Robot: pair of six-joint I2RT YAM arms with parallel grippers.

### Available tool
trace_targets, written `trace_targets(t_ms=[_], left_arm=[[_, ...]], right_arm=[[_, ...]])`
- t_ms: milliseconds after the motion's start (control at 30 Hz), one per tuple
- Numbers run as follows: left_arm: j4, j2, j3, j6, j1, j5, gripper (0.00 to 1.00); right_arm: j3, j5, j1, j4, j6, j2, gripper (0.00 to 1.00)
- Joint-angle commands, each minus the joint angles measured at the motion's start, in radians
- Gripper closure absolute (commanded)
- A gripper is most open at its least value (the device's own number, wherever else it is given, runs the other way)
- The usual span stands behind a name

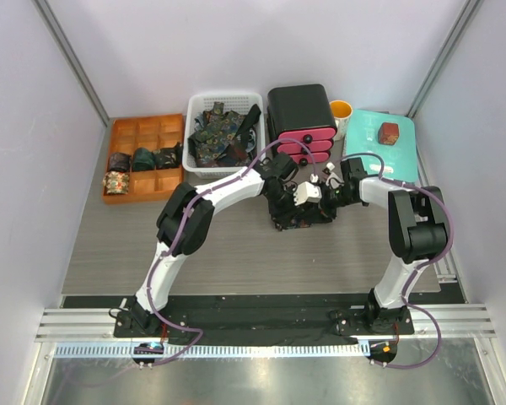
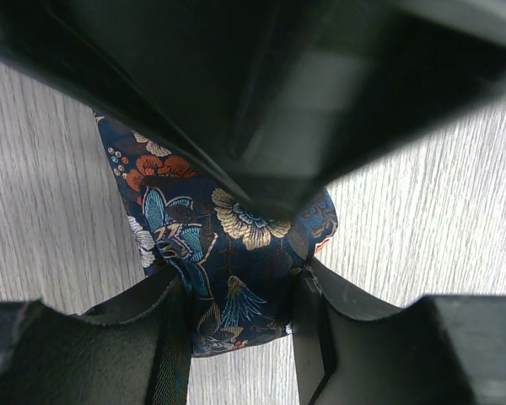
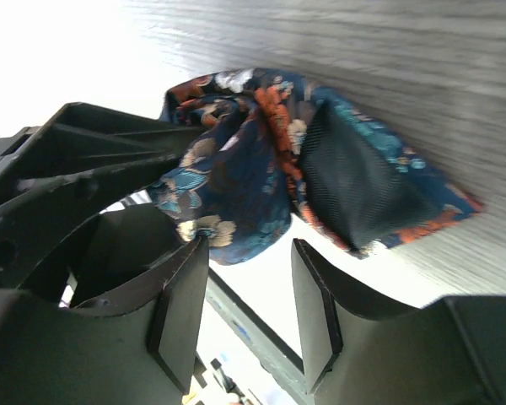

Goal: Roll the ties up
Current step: Roll the tie at the center of the board.

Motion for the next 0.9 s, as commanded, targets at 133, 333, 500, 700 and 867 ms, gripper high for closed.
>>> trace_targets(t_ms=[133, 333, 500, 700, 867], left_arm=[[-0.178, 0.083, -0.043, 0.031, -0.011, -0.036, 0.67], [-0.189, 0.071, -0.050, 0.062, -0.009, -0.019, 0.61], [-0.190, 0.033, -0.053, 0.094, 0.017, 0.022, 0.44], [-0.132, -0.044, -0.070, 0.128, 0.069, 0.122, 0.29], [0.065, -0.138, -0.142, 0.087, 0.094, 0.183, 0.23]], right_arm=[[-0.053, -0.075, 0.032, 0.172, 0.125, -0.072, 0.48], [-0.071, -0.016, 0.056, 0.249, 0.119, -0.023, 0.62], [-0.051, 0.080, 0.041, 0.174, 0.059, 0.031, 0.98], [-0.079, 0.122, 0.004, 0.149, 0.039, 0.058, 0.99], [-0.070, 0.145, -0.011, 0.136, 0.033, 0.092, 0.99]])
